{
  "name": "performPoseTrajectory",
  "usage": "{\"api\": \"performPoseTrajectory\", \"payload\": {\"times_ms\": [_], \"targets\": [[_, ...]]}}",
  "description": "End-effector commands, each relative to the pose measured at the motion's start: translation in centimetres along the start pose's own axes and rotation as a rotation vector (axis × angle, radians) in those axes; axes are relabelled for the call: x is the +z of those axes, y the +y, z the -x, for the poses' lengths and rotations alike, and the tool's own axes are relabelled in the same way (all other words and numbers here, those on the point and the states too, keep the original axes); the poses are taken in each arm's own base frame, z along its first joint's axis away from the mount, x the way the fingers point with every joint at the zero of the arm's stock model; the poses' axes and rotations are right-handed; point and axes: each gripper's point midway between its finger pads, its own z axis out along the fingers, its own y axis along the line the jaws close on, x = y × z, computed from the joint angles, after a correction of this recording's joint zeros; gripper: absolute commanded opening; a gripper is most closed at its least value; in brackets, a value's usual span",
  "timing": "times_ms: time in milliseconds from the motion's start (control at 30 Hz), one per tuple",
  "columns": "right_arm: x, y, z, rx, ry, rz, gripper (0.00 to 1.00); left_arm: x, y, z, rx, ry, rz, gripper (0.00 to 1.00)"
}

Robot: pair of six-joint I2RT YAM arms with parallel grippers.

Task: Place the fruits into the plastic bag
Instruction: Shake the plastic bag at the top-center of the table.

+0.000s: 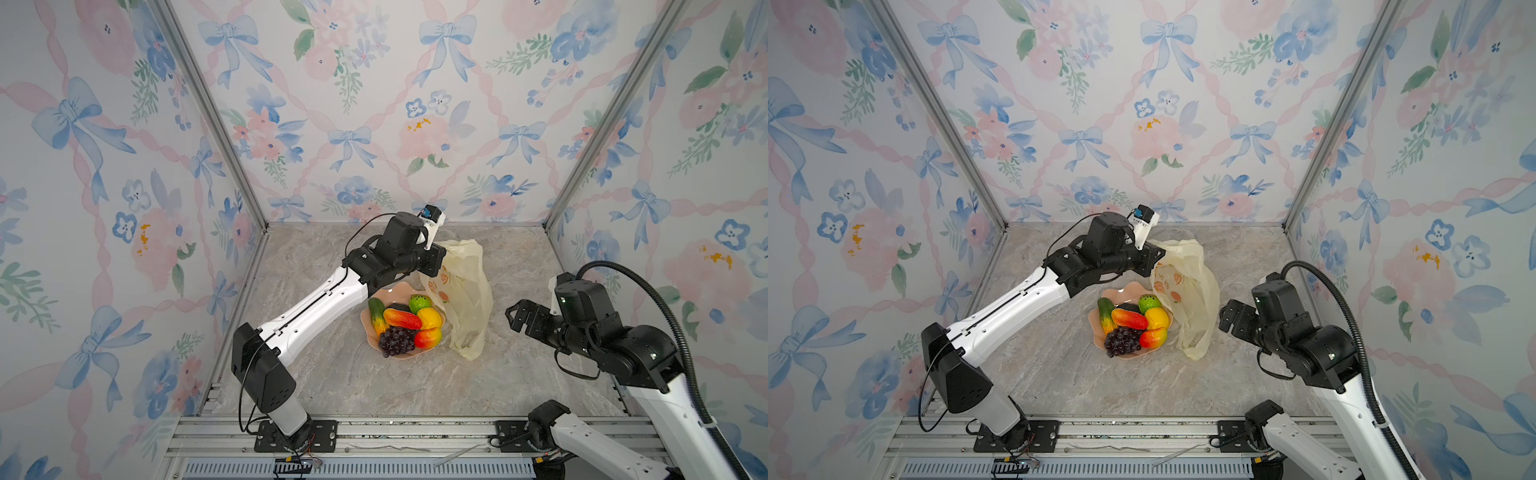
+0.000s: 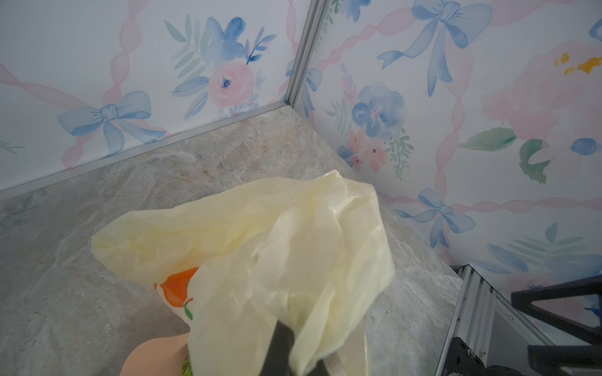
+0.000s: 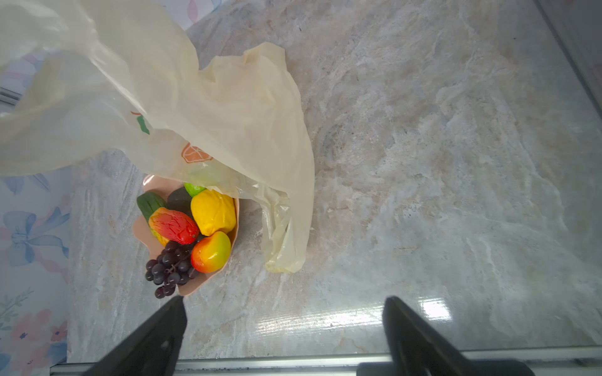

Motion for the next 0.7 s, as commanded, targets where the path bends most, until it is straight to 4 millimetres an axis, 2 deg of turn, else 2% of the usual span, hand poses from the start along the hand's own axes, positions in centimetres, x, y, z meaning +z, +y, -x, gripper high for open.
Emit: {"api": "performPoseTrajectory", "payload": {"times_ms": [0, 167, 367, 567, 667], "targets": [[1.0, -0.7, -2.3, -0.003, 0.069, 0.016, 0.96, 0.2, -0.3, 0.5, -0.031, 0.003, -0.029, 0.0], [3.7, -0.3, -5.2, 0.038, 0.152, 0.086, 0.96, 0.9, -0.2, 0.0, -0.048, 0.02, -0.034, 0.0], [6.0, -1.4, -6.2, 0.048, 0.159, 0.033, 0.96, 1.1, -0.3, 0.3, -0.058, 0.021, -0.049, 0.0], [11.0, -1.2, -7.1, 0.072, 0.162, 0.032, 0.96, 1.3, -0.4, 0.2, -0.07, 0.032, -0.057, 0.0], [13.5, -1.4, -6.9, 0.08, 0.117, 0.019, 0.97, 1.3, -0.2, 0.0, -0.073, 0.04, -0.055, 0.0]]}}
